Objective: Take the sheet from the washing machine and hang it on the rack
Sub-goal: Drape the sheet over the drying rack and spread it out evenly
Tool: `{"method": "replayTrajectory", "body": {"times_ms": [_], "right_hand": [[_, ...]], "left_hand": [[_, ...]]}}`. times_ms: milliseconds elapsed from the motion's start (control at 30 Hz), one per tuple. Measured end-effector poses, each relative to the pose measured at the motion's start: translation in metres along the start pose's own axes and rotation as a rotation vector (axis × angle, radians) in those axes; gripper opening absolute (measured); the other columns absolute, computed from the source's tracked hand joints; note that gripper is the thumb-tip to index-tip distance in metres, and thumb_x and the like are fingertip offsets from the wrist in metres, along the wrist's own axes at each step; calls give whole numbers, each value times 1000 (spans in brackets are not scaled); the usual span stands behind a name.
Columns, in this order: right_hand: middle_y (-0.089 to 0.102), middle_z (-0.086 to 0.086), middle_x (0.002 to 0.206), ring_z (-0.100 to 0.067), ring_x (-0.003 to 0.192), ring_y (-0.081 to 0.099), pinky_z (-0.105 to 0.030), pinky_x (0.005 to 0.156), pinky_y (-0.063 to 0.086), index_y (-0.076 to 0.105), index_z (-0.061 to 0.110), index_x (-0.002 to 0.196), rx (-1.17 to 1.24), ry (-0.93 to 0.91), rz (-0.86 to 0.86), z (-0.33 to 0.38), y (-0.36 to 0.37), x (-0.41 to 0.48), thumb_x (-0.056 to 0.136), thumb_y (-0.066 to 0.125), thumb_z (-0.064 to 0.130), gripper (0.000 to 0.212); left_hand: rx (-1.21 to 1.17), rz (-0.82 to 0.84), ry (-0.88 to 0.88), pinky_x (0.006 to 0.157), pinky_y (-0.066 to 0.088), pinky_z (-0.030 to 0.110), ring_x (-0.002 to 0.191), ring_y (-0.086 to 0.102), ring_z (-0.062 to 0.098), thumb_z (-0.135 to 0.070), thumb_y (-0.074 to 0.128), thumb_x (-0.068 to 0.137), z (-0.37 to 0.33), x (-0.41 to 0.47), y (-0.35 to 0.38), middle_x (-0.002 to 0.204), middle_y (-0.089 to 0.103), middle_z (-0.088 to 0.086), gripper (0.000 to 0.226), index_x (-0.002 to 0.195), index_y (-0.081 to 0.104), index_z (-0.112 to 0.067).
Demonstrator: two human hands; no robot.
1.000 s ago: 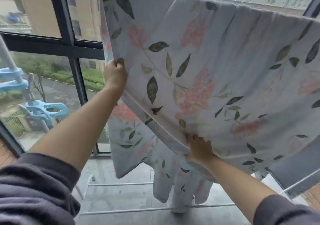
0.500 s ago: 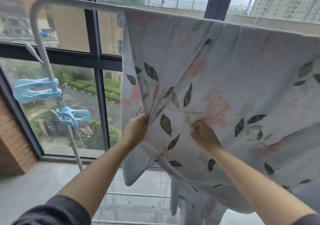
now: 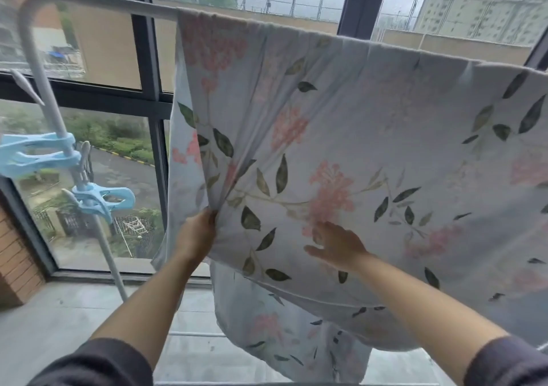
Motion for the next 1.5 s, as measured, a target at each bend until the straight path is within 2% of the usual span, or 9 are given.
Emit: {"method": "replayTrajectory", "body": {"times_ms": [300,433,600,733,833,933,1100,1300,1500], "right_hand": [[38,-3,139,-26,124,42,-43,100,37,27,25,140,-300,290,186,-108,122,-66,81,61,48,71],[41,-3,133,-26,121,45,-42,94,42,30,25,138,-270,330,108,-109,132,-68,77,66,51,75],[64,-9,107,-29,91,65,-45,70,52,54,18,119,-219,233,-101,-89,146,-55,29,93,50,103],[65,-5,83,-27,74,64,-34,60,49,67,19,79,-200,131,-223,-55,137,-30,51,90,20,37],[52,-1,56,-22,49,52,-26,45,35,54,19,55,-155,96,-258,-42,136,-13,48,85,4,36],[52,0,57,-19,47,50,-26,44,34,56,17,64,-130,97,-322,-44,141,-18,64,81,9,26],[54,-1,61,-21,50,56,-28,44,39,57,15,67,-82,232,-281,-104,151,-57,76,65,18,12],[59,-4,102,-26,98,59,-37,79,44,56,15,102,-4,428,-149,-210,139,-116,96,42,27,20],[54,-4,109,-25,106,53,-34,83,41,50,17,107,112,584,-91,-348,131,-189,99,35,31,23]], "left_hand": [[124,1,-48,68,40,41,91,59,47,-22,38,96,23,17,-21,99,62,32,28,102,59,-5],[113,-19,-32,68,39,41,90,58,48,-17,40,96,9,14,-24,96,60,36,26,98,58,2],[-28,-41,-96,75,40,45,94,56,49,-12,41,98,3,1,-13,98,60,38,30,96,61,11],[-218,-34,-192,66,35,38,77,55,32,-23,45,99,3,-8,-2,83,62,26,40,79,59,8],[-498,-25,-278,65,39,35,73,52,19,-42,53,92,13,-18,9,76,60,14,50,79,64,5],[-698,-46,-326,62,41,34,70,50,16,-56,57,80,10,-32,20,74,59,10,58,82,68,1],[-971,74,-333,62,43,23,62,52,8,-26,55,94,-30,-53,60,57,63,-12,23,77,63,-12],[-1070,317,-400,95,47,46,101,63,23,-30,69,83,-97,-88,134,108,68,1,41,118,58,-11],[-963,361,-437,88,47,42,96,62,31,-36,77,64,-179,-142,229,93,68,6,30,85,65,-19]]}}
Point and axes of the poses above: each hand's wrist, its own x-axis towards the middle knuckle, its own y-axis out of the palm, z = x × y, the point moved 6 cm from there along x, towards the middle knuckle
